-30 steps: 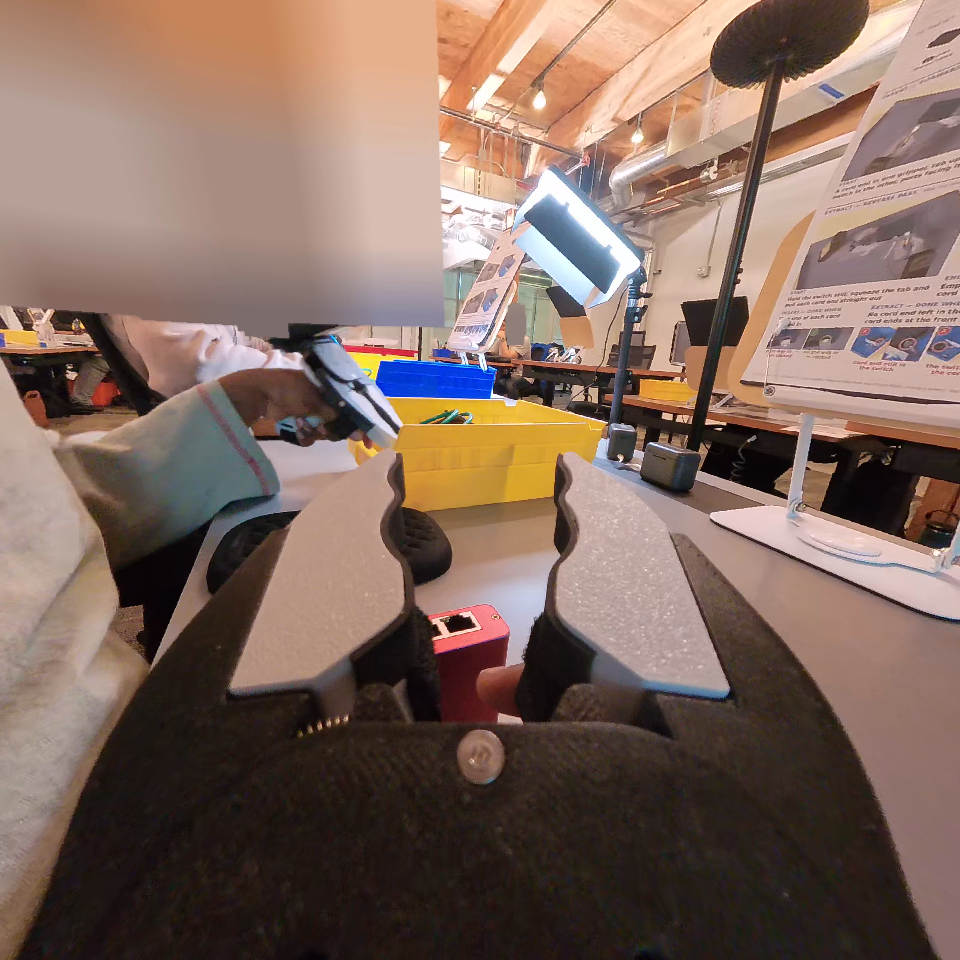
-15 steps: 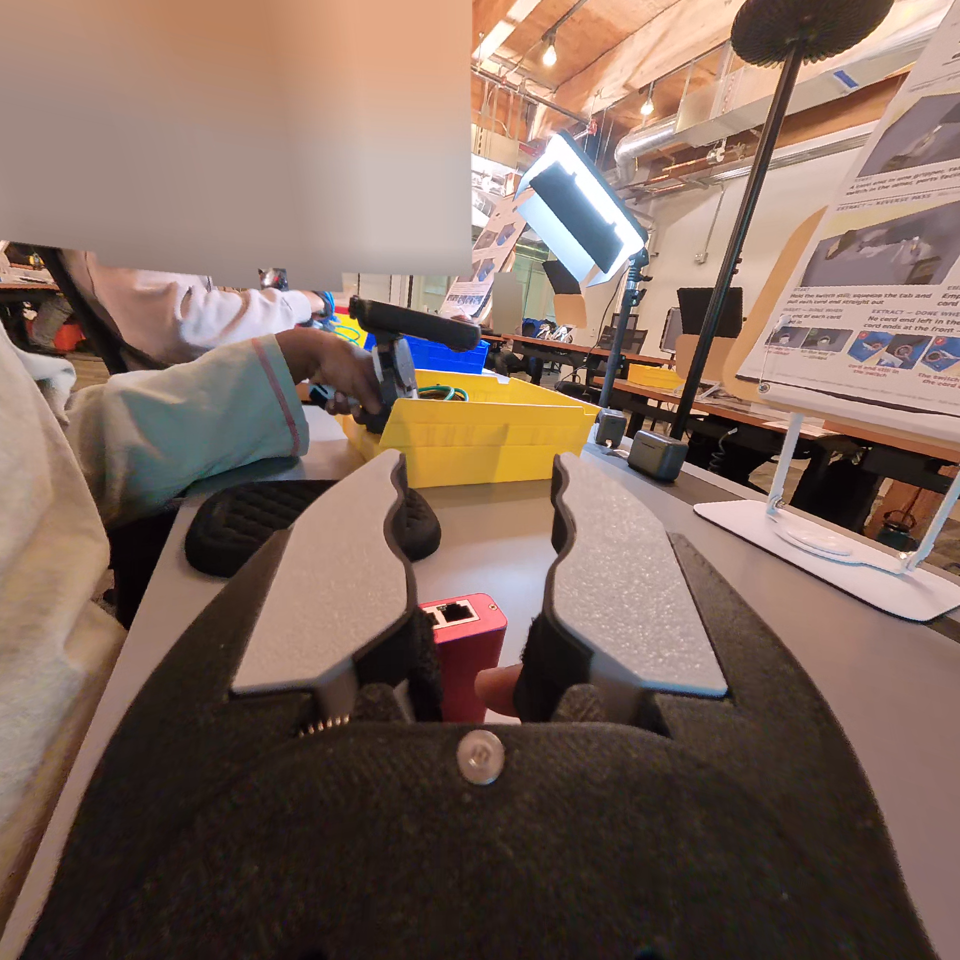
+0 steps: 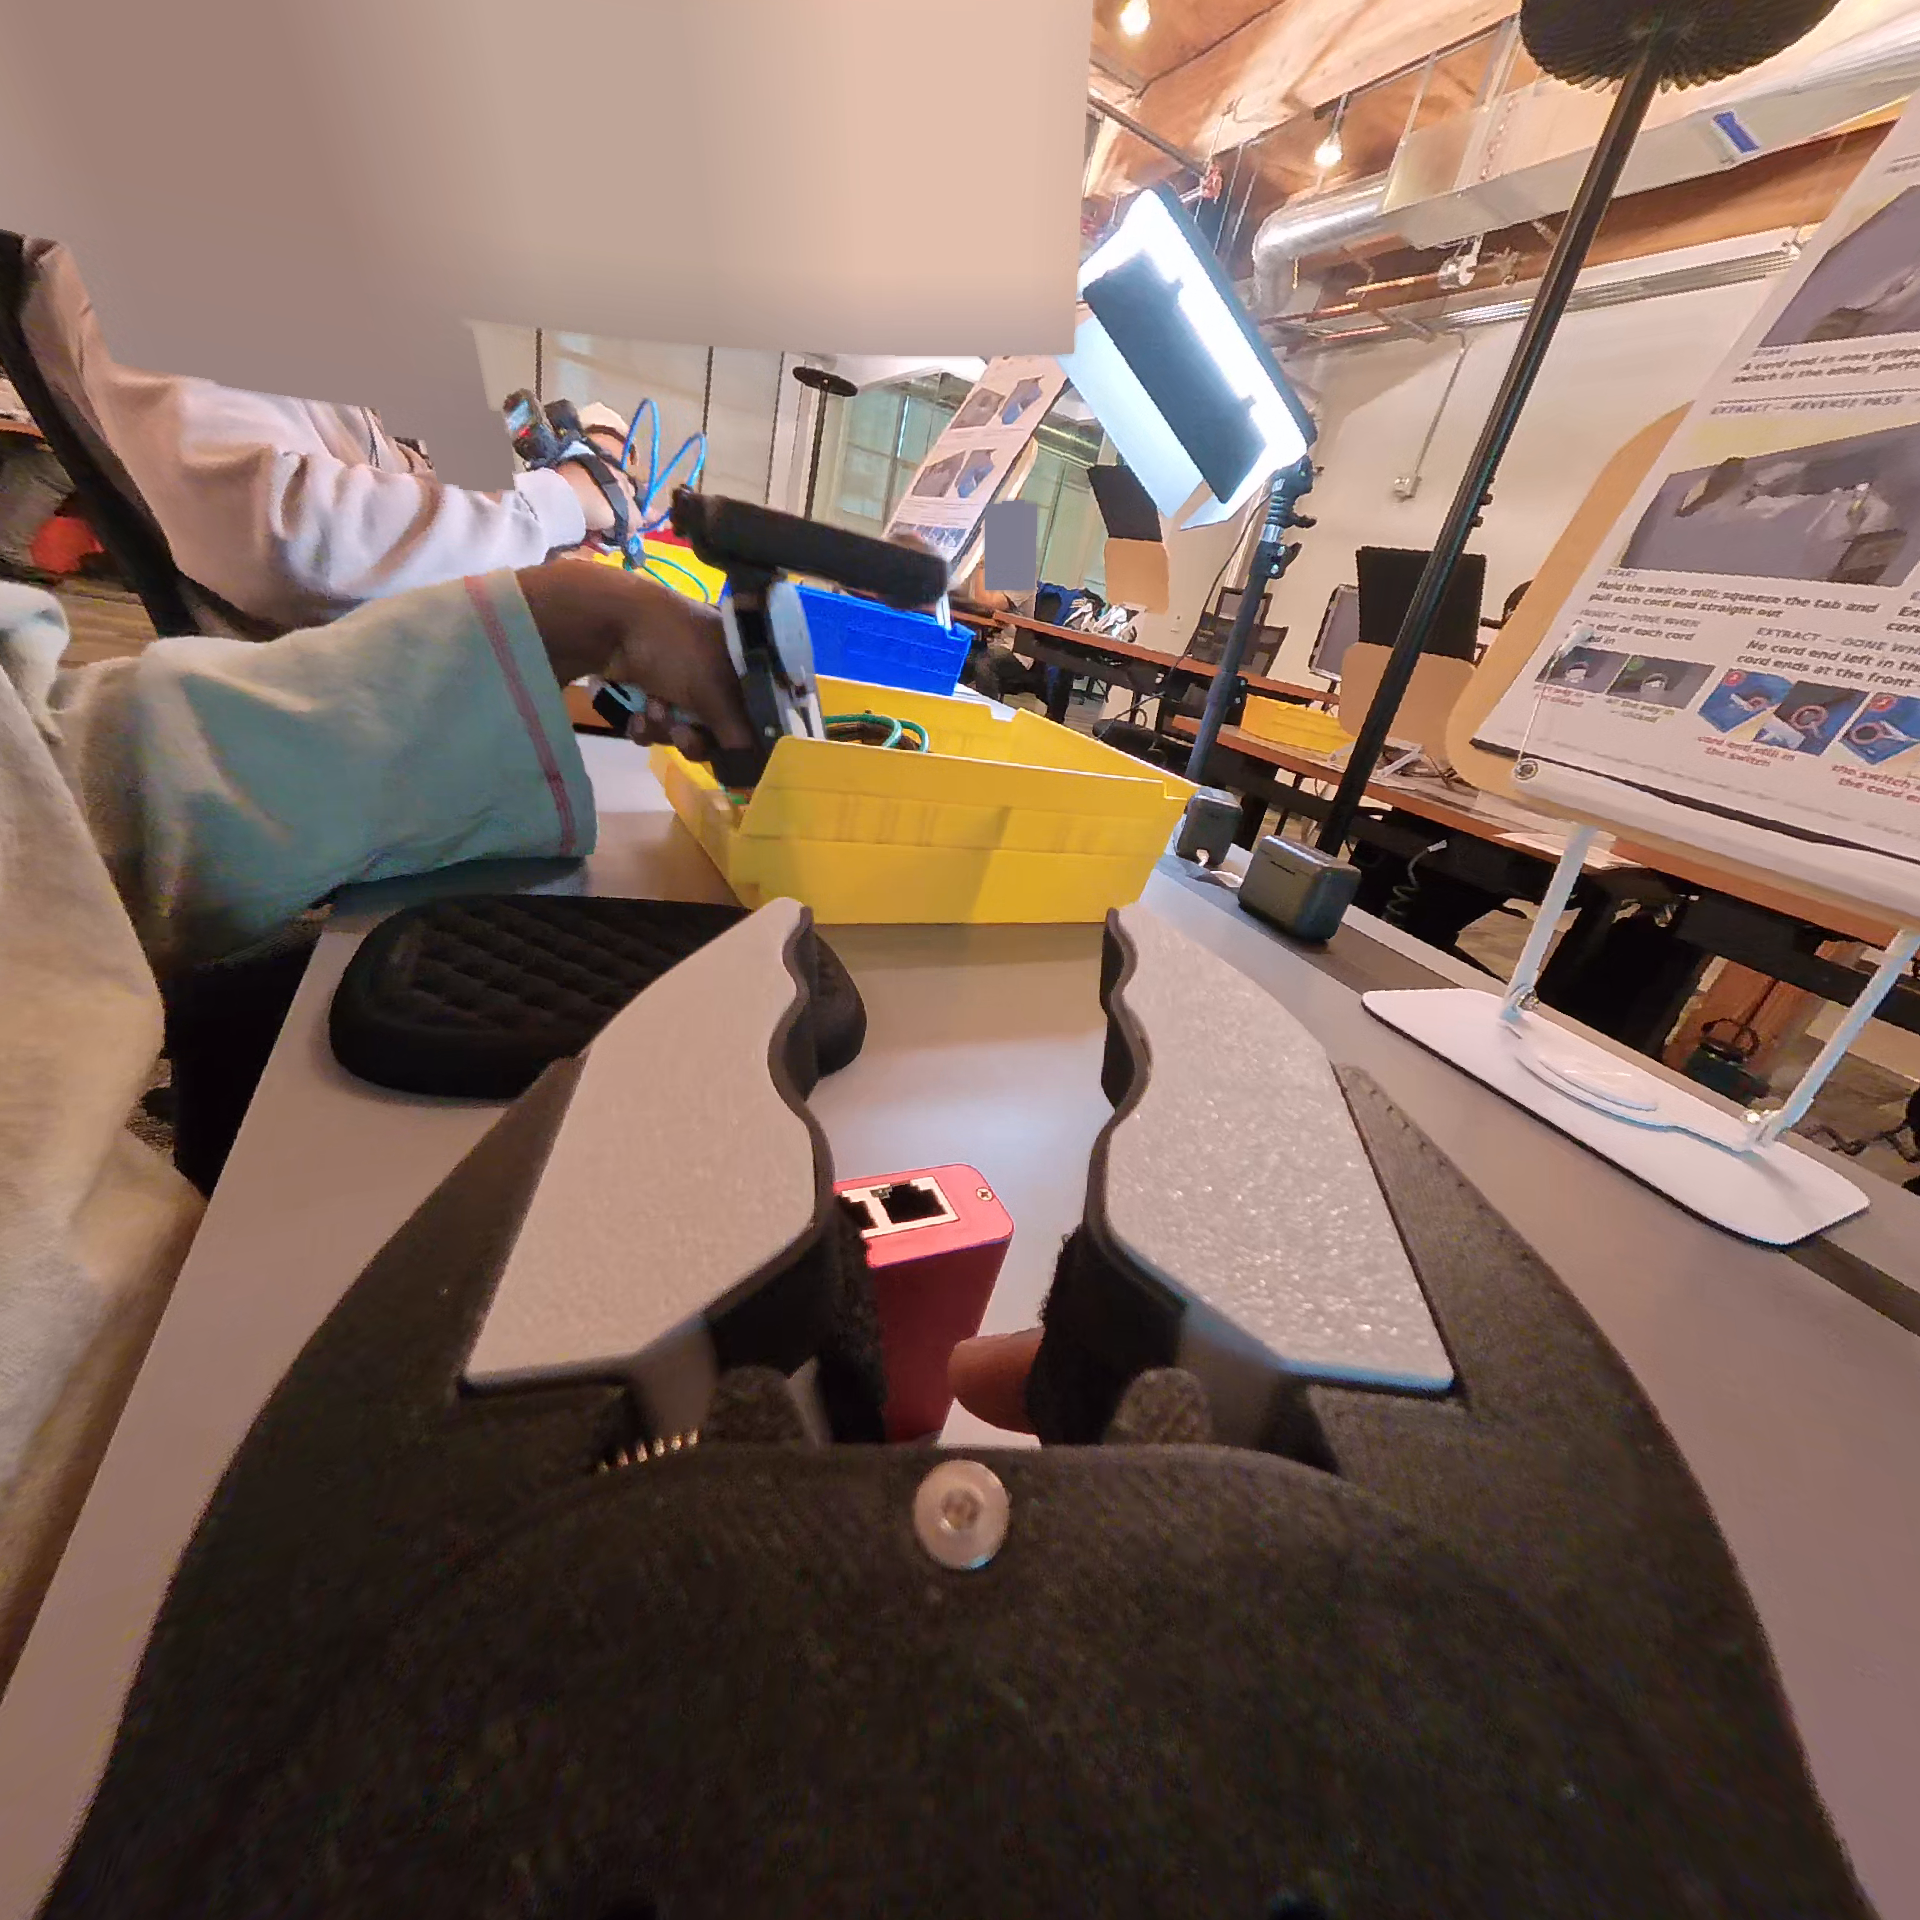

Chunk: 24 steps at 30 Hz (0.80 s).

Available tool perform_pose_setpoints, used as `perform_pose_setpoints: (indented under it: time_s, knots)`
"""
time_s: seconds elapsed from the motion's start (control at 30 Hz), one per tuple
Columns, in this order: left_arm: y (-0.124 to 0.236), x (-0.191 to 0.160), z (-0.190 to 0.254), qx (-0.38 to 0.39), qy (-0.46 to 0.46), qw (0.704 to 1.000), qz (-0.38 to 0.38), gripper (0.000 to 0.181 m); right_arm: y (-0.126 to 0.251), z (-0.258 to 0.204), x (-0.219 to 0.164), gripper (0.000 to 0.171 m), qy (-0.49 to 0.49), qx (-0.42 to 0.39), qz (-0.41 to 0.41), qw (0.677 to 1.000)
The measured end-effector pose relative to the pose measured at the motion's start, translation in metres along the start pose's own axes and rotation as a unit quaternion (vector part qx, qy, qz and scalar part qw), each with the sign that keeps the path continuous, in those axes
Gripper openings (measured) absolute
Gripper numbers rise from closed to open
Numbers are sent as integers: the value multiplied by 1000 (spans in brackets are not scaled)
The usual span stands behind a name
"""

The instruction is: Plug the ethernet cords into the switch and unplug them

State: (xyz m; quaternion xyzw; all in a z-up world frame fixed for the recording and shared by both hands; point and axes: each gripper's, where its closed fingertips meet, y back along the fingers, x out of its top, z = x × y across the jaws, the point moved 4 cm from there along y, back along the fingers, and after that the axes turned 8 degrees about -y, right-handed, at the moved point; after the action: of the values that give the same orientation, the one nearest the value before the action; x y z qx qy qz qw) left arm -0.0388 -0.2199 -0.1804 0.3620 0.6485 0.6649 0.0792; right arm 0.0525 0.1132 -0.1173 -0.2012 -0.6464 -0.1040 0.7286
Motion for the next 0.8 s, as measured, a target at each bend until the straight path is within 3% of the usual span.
perform_pose_setpoints:
  time_s: [0.03, 0.2, 0.27, 0.33, 0.43, 0.53, 0.63, 0.8]
  knots:
    - [8, 1, -3, 11, 5, 1000, 21, 9, 0, 0, 0, 53, 1, -1, 0, 1000]
    - [43, 5, -6, 37, 16, 991, 126, 0, 0, 1, 0, 52, 1, -4, -1, 1000]
    - [66, 17, -2, -12, 23, 973, 228, 0, -1, 2, -1, 52, 1, -4, -2, 1000]
    - [84, 20, -11, -11, 30, 965, 262, 0, -1, 2, -1, 52, 1, -5, -3, 1000]
    - [85, 0, -28, 42, 26, 985, 164, 0, -1, 1, 0, 51, 8, -8, -3, 1000]
    - [69, -15, -19, 3, 5, 994, 105, 0, -1, 1, -1, 51, 13, -9, -7, 1000]
    - [46, -37, -11, -27, 1, 999, 26, 16, -2, 0, -2, 51, 17, -8, -9, 1000]
    - [30, -51, 2, -68, -5, 998, 5, 26, -3, 2, -2, 50, 15, -12, -14, 1000]
